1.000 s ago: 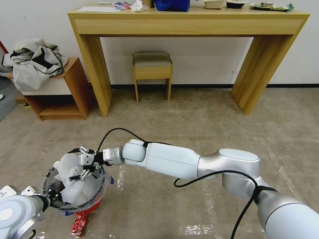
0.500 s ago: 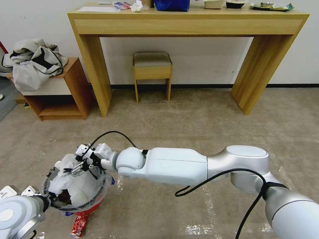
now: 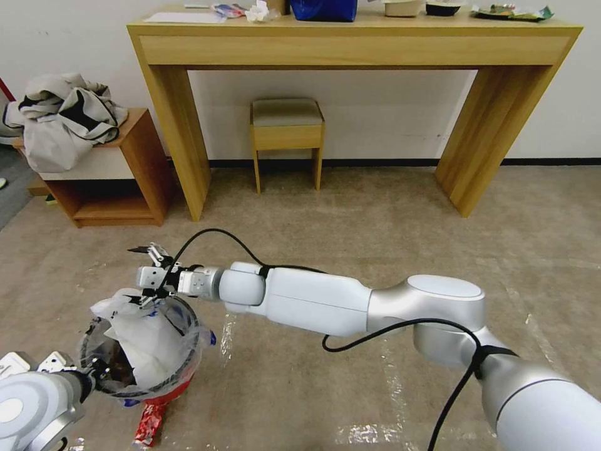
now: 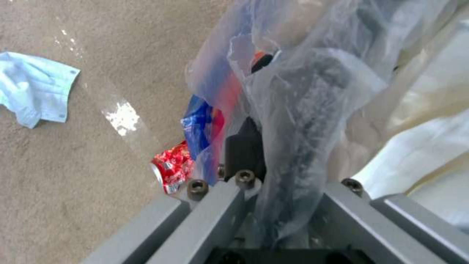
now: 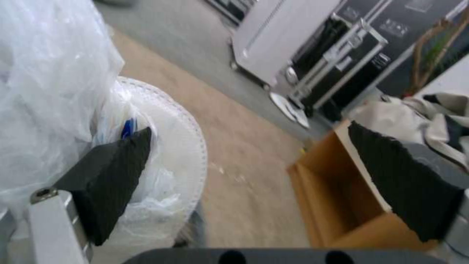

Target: Pick up the trash bin and place the garbage on the floor into it.

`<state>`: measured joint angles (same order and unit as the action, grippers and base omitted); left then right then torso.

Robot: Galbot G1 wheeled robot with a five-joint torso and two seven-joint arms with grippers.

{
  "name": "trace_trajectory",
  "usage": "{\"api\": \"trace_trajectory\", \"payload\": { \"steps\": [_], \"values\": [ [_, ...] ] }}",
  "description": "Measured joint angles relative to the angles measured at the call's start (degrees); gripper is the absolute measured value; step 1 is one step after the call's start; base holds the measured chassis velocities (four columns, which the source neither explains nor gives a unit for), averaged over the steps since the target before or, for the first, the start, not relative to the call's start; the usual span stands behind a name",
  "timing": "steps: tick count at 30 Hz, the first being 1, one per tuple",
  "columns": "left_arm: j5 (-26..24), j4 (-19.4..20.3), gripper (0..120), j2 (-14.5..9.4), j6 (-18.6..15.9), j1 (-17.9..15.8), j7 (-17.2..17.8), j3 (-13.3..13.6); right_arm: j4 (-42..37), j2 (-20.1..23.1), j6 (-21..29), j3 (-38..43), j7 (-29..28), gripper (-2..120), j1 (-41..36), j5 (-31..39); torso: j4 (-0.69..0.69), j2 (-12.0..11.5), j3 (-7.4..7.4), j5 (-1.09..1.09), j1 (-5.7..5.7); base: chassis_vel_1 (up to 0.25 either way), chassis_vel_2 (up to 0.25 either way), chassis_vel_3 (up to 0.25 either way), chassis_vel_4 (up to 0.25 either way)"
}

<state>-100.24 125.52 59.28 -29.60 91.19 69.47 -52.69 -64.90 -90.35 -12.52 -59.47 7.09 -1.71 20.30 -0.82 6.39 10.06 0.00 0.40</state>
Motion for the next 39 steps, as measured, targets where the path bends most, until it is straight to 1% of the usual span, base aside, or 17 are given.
{"api": "trace_trajectory", "payload": {
  "steps": [2,3,4,5,6,7,11,13,14,23,31,33,34,36,37,38,39],
  "values": [
    [0.0,-0.2,0,0.0,0.0,-0.1,0.0,0.0,-0.6,0.4,-1.9,-0.1,1.0,100,-0.4,1.2,-0.01,0.0,0.0,0.0,0.0,0.0,0.0,0.0,0.0],
    [0.0,-0.2,0,0.0,0.0,-0.1,0.0,0.0,-0.6,0.4,-1.9,-0.1,1.0,100,-0.4,1.2,-0.01,0.0,0.0,0.0,0.0,0.0,0.0,0.0,0.0],
    [0.0,-0.3,0,-0.1,0.0,-0.2,0.0,0.0,-0.6,0.5,-3.5,0.2,2.0,100,-0.6,0.7,0.0,0.0,0.0,0.0,0.0,0.0,0.0,0.0,0.0],
    [0.0,-0.3,0,-0.1,0.0,-0.2,0.0,0.0,-0.6,0.5,-3.5,0.2,2.0,100,-0.6,0.7,0.0,0.0,0.0,0.0,0.0,0.0,0.0,0.0,0.0],
    [0.0,-0.5,0,-0.1,0.0,-0.4,0.0,0.1,-0.7,0.5,-6.0,1.5,3.3,100,-0.7,-1.7,0.01,0.0,0.0,0.0,0.0,0.0,0.0,0.0,0.0],
    [-0.1,-0.5,0,-0.2,0.1,-0.6,0.0,0.2,-0.9,0.5,-7.2,2.0,3.6,100,-0.7,-2.8,0.01,0.0,0.0,0.0,0.0,0.0,0.0,0.0,0.0],
    [-0.1,-0.6,0,-0.2,0.1,-0.6,0.1,0.2,-1.8,0.9,-7.7,2.2,4.2,100,-0.6,-3.1,0.01,0.0,0.0,0.0,0.0,0.0,0.0,0.0,0.0],
    [-0.1,-0.6,0,-0.2,0.1,-0.6,0.1,0.2,-2.4,1.4,-7.7,2.2,4.2,100,-0.6,-2.2,0.01,0.0,0.0,0.0,0.0,0.0,0.0,0.0,0.0],
    [-0.1,-0.7,0,-0.2,0.1,-0.6,0.1,0.2,-3.5,2.3,-7.4,2.0,4.1,100,-0.8,-0.5,0.01,0.0,0.0,0.0,0.0,0.0,0.0,0.0,0.0],
    [-0.1,-2.7,0,-0.4,0.3,-1.2,0.4,0.1,-7.5,5.4,-6.0,2.8,4.0,100,-0.7,3.4,0.0,0.0,0.0,0.0,0.0,0.0,0.0,0.0,0.0],
    [-0.3,-3.0,0,-0.8,0.3,-1.3,0.6,-0.2,-8.5,6.3,-5.9,3.4,5.5,100,0.3,3.5,0.01,0.0,0.0,0.0,0.0,0.0,0.0,0.0,0.0],
    [-0.3,-3.0,0,-0.9,0.3,-1.2,0.7,-0.4,-9.7,7.7,-5.5,3.0,8.1,100,0.8,3.4,0.01,0.0,0.0,0.0,0.0,0.0,0.0,0.0,0.0],
    [-0.3,-3.0,0,-0.9,0.3,-1.2,0.7,-0.4,-9.7,7.7,-5.5,3.0,8.1,100,0.8,3.4,0.01,0.0,0.0,0.0,0.0,0.0,0.0,0.0,0.0],
    [-0.3,-2.9,0,-0.6,0.3,-0.9,0.7,-0.5,-11.4,9.4,-4.0,2.4,14.6,100,2.5,3.7,0.0,0.0,0.0,0.0,0.0,0.0,0.0,0.0,0.0],
    [-0.3,-2.9,0,-0.6,0.3,-0.9,0.7,-0.5,-11.4,9.4,-4.0,2.4,14.6,100,2.5,3.7,0.0,0.0,0.0,0.0,0.0,0.0,0.0,0.0,0.0],
    [0.0,-2.9,0,-0.4,0.3,-0.9,0.7,-0.5,-11.6,9.6,-3.8,2.3,16.5,100,4.2,4.5,0.0,0.0,0.0,0.01,0.0,0.0,0.0,0.0,0.0],
    [0.1,-2.9,0,-0.3,0.3,-0.9,0.7,-0.4,-11.7,9.8,-3.7,1.7,17.1,100,5.5,5.3,0.01,0.0,0.0,0.0,0.0,0.0,0.0,0.0,0.0]
  ]
}}
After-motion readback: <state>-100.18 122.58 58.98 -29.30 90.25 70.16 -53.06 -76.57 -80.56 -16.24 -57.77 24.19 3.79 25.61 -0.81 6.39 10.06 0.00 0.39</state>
